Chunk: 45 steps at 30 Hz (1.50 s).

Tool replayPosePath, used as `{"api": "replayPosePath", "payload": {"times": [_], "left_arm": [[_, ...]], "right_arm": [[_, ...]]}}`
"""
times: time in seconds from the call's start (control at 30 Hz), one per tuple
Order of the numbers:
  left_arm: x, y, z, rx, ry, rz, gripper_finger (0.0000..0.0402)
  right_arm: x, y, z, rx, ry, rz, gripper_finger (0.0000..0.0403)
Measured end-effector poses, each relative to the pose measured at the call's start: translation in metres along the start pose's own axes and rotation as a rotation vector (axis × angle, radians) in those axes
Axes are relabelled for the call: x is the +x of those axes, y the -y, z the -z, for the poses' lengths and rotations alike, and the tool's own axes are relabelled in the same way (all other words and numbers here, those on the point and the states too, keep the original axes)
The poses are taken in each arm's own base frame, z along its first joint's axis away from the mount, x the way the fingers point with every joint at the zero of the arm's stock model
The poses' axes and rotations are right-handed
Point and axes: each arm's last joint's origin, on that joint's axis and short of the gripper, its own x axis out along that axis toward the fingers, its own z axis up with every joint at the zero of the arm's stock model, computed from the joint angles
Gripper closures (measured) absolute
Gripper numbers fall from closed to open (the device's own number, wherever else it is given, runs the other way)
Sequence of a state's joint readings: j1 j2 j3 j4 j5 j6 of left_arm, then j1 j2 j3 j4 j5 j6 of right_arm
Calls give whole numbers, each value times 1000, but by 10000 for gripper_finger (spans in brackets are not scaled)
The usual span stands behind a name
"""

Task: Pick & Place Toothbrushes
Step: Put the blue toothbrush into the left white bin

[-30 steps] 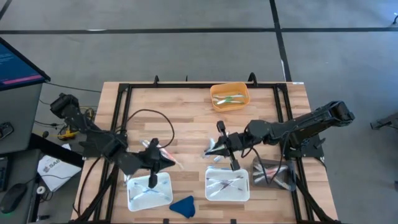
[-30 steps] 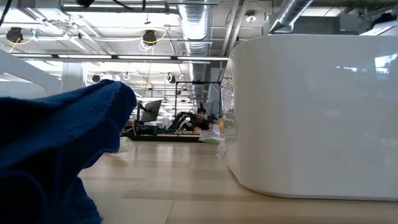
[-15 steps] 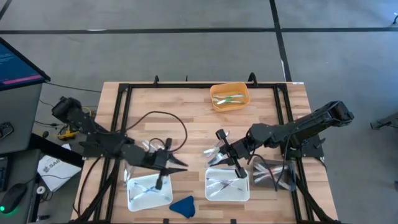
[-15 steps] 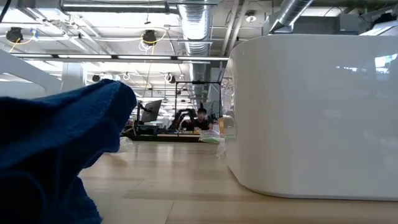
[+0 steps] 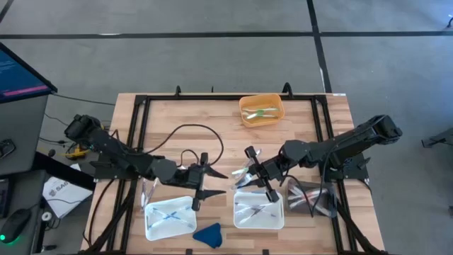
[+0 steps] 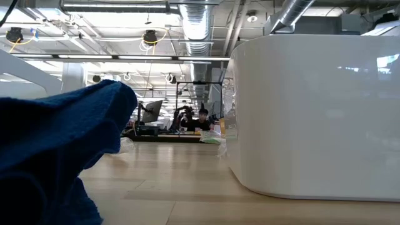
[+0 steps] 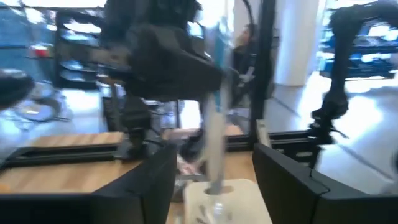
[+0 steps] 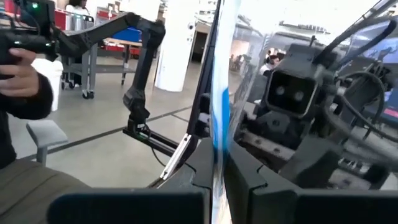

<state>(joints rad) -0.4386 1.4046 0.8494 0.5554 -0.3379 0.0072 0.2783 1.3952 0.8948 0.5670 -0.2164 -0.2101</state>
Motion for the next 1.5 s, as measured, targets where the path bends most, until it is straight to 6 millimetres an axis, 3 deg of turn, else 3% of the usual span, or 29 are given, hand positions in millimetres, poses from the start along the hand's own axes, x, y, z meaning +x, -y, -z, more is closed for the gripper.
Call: {"api": "replayPosePath", "payload": {"times": [0.33, 0.67, 0.87, 1.17, 1.5], "left_arm": [[17, -7, 16, -39, -1, 45, 190], [18, -5, 17, -43, 5, 51, 197], [17, -5, 18, -66, -6, 52, 248], [17, -5, 18, -66, -9, 46, 380], [15, 2, 19, -99, -17, 1, 385]], "right_arm": [[8, 0, 11, -25, -3, 5, 392], [23, 11, 19, 2, -32, 29, 389], [23, 11, 19, 5, -32, 28, 389], [23, 11, 20, 12, -42, 26, 378], [23, 11, 21, 33, -56, 58, 294]]}}
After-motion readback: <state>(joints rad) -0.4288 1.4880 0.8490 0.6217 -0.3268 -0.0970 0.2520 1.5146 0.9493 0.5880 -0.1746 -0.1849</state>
